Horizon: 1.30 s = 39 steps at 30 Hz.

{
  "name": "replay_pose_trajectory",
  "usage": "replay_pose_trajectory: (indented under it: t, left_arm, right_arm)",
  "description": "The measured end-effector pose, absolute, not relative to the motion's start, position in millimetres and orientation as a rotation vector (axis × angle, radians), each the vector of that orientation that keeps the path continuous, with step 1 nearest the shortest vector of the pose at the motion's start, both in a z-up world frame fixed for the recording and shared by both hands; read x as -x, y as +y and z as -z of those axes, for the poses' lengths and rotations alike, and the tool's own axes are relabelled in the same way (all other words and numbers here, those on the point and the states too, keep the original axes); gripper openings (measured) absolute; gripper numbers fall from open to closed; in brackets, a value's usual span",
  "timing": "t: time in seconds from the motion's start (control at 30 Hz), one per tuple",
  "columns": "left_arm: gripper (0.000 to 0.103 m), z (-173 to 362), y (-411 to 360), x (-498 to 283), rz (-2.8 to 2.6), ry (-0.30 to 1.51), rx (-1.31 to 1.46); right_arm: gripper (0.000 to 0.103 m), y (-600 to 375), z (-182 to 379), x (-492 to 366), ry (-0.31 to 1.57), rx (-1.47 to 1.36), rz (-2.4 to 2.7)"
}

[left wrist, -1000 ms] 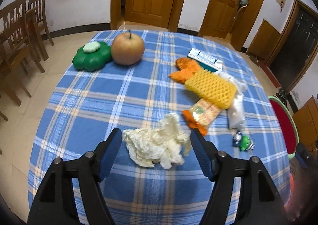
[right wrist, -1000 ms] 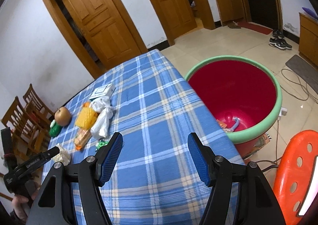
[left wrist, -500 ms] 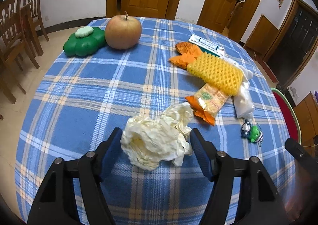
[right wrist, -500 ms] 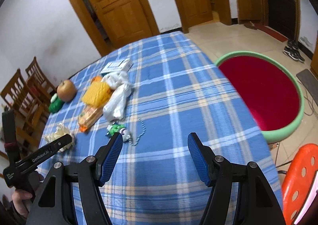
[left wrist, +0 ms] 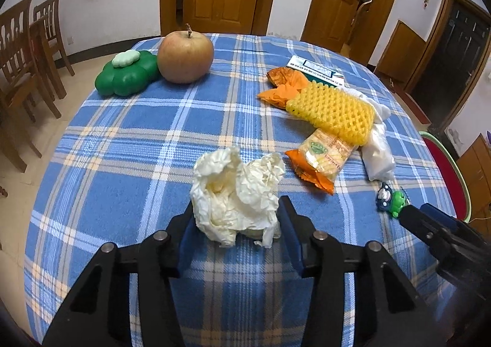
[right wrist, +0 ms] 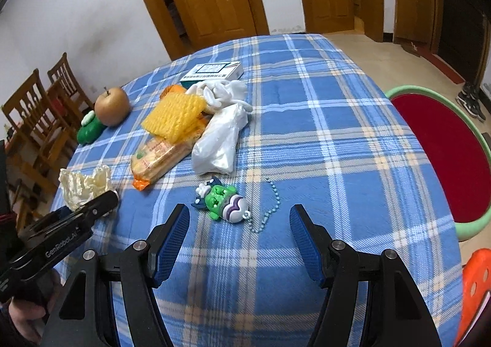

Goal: Collect trash
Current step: 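Carry the paper toward the bin with the left tool while the right tool grasps the green toy keychain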

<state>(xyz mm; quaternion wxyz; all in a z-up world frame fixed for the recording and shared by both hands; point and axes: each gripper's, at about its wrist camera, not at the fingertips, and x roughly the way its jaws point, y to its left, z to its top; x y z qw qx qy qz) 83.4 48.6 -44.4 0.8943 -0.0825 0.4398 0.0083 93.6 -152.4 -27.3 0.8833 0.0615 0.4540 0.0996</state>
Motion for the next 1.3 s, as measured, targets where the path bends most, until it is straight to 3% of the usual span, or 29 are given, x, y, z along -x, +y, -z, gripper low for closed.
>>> replay_pose_trajectory:
  t: [0.1,0.27,0.47,0.9,1.3]
  left_arm:
    - [0.047,44,48,-83,-0.018,0.908,0.168]
    - [0.038,44,45,-83,-0.017,0.9,0.144]
    - [0.034,43,47,-82,0.0,0.902,0.166]
    - [0.034,22,29,-68,0.048,0.891,0.178]
    - [0.034,-10,-39,-79,0.204,0.862,0.119]
  right_arm:
    - [0.069,-148,30,-97,0.944,-0.117,-0.205]
    - [0.059,-140,32,-99,0.918,-0.084,-0.219]
    - [0.031,-135,34,-96,0.896,-0.048,-0.243]
    - [0.03,-158,22,-72,0.879,-0.16,-0.293]
    - [0.03,-230,-5,-55,0.81,-0.261,-0.183]
